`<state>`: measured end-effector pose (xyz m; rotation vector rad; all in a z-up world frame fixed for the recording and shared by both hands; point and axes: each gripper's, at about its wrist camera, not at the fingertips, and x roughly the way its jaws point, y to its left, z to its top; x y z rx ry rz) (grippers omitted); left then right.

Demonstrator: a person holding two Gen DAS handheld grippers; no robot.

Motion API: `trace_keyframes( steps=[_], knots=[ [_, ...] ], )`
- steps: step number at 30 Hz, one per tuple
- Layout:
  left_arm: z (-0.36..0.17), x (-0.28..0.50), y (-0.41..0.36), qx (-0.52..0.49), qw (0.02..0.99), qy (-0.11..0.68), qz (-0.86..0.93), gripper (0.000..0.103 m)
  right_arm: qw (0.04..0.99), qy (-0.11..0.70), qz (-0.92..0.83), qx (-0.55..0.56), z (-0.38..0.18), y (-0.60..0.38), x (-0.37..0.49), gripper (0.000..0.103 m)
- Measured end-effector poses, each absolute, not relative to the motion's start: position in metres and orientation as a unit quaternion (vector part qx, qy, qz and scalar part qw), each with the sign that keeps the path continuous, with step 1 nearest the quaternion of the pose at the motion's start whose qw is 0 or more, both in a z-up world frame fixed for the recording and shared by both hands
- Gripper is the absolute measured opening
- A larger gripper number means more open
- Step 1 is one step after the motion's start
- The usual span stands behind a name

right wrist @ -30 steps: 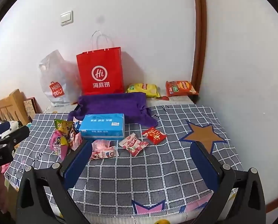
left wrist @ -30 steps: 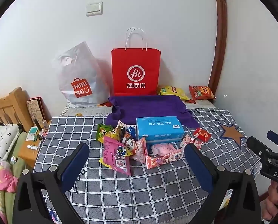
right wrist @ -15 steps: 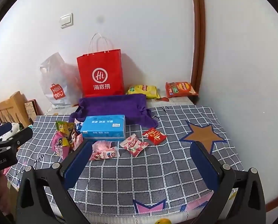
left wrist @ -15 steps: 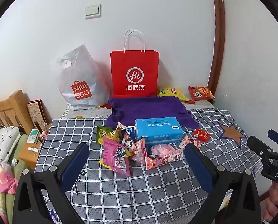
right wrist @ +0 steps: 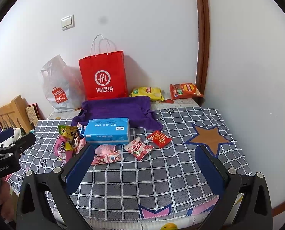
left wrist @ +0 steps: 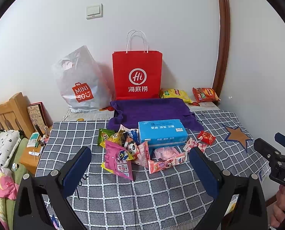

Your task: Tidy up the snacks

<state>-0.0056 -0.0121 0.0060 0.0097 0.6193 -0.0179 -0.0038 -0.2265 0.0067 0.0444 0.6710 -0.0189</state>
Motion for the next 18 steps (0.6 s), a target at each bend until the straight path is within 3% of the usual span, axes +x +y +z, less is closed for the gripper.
trace_keyframes(
  steps=[18],
  knots=[
    [0.0031, -0.0072, -0.0148, 0.005, 0.952, 0.305, -0.009, 0.102, 0.945, 0.327, -0.009, 0.024, 0.0047, -0.2259, -0.006, 0.103]
  ],
)
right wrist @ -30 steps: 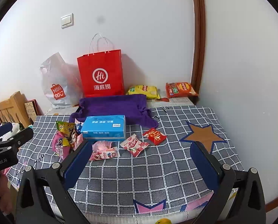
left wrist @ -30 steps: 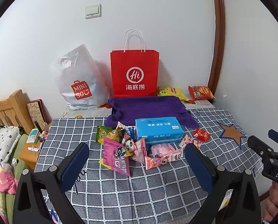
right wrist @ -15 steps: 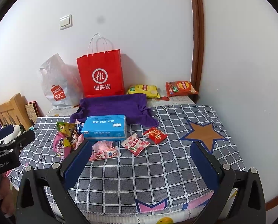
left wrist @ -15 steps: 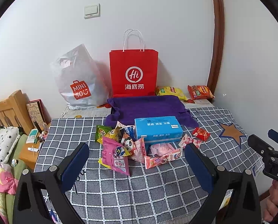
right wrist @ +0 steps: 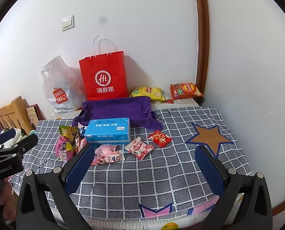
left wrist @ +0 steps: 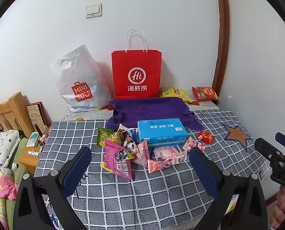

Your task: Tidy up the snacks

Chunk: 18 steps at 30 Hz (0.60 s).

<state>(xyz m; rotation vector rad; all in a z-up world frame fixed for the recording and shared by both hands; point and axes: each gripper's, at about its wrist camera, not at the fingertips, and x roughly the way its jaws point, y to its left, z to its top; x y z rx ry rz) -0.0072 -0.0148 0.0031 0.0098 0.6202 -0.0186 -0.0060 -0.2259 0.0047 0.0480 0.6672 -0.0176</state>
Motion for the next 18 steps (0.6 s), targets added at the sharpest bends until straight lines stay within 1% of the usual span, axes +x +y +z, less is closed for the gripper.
trace_keyframes(
  steps=[18],
  knots=[
    [0.0013, -0.0071, -0.0154, 0.004, 0.952, 0.305, -0.009, 0.102, 0.944, 0.328, -0.008, 0.024, 0.0044, -0.2259, -0.0065, 0.103]
  ],
)
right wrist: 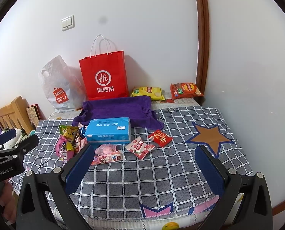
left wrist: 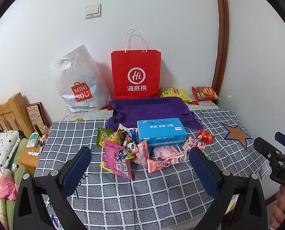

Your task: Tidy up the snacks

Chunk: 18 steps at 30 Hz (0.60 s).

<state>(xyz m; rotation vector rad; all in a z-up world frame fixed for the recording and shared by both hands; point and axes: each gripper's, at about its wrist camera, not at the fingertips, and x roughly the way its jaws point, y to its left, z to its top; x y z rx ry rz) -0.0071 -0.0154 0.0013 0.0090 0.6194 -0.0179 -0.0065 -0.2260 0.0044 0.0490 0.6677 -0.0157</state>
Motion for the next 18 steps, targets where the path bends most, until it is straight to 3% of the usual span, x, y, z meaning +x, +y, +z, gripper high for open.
trace_keyframes(
  steps=[18],
  knots=[
    [0.0009, -0.0065, -0.0162, 0.005, 0.952, 0.305, -0.009, 0.102, 0.945, 0.327, -0.008, 0.022, 0.004, -0.2246, -0.0086, 0.103]
  ],
)
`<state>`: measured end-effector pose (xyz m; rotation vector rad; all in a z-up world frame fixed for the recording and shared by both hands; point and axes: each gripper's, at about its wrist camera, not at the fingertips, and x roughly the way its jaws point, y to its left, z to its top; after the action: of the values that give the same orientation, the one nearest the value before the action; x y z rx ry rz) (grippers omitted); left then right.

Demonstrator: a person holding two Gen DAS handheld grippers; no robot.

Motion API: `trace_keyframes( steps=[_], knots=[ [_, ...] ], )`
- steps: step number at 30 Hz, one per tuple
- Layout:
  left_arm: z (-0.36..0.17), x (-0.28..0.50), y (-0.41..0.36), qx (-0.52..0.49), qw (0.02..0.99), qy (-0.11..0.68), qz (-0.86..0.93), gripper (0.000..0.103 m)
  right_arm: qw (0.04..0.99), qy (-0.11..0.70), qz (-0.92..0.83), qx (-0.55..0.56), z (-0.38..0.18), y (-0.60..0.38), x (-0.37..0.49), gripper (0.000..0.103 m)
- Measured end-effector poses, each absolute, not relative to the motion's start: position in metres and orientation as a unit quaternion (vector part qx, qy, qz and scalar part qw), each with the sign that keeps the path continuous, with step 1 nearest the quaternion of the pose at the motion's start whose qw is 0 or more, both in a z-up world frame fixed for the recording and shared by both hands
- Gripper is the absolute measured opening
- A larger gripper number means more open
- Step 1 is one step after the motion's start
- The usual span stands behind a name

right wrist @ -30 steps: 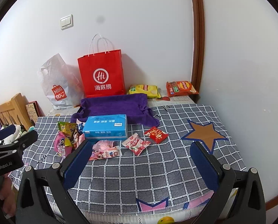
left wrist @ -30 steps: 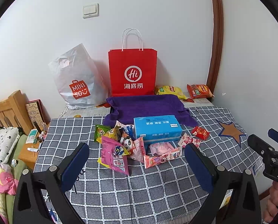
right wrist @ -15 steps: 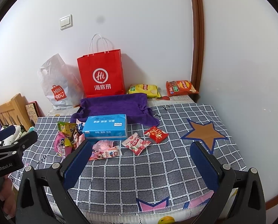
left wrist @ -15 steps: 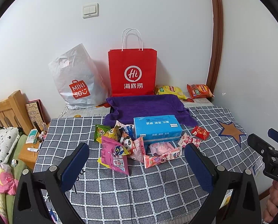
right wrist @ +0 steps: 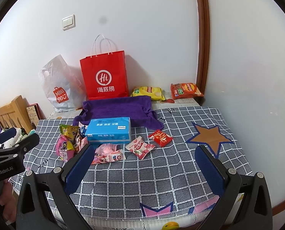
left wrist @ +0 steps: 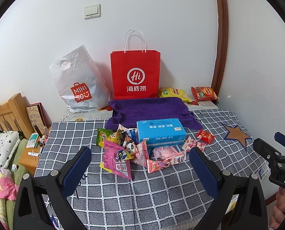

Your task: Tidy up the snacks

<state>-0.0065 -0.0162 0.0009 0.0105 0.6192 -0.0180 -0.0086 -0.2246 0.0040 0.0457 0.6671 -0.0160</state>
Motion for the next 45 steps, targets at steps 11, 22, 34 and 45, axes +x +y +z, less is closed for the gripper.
trace_keyframes(
  steps=[11, 22, 34, 45],
  knots=[
    [-0.002, -0.003, -0.02, 0.006, 0.952, 0.306, -0.012, 0.102, 0.944, 0.329, 0.0, 0.022, 0.003, -0.222, -0.005, 0.103],
    [-0.017, 0.031, -0.017, 0.005, 0.943, 0.333, -0.018, 0.102, 0.938, 0.346, -0.004, 0.009, -0.017, -0.219, 0.024, 0.103],
    [-0.053, 0.081, -0.005, 0.001, 0.927, 0.375, -0.013, 0.102, 0.924, 0.383, -0.011, -0.01, -0.063, -0.234, 0.07, 0.103],
    [-0.097, 0.124, 0.015, -0.01, 0.905, 0.425, 0.003, 0.101, 0.903, 0.429, -0.011, 0.028, -0.125, -0.271, 0.115, 0.094]
  ],
)
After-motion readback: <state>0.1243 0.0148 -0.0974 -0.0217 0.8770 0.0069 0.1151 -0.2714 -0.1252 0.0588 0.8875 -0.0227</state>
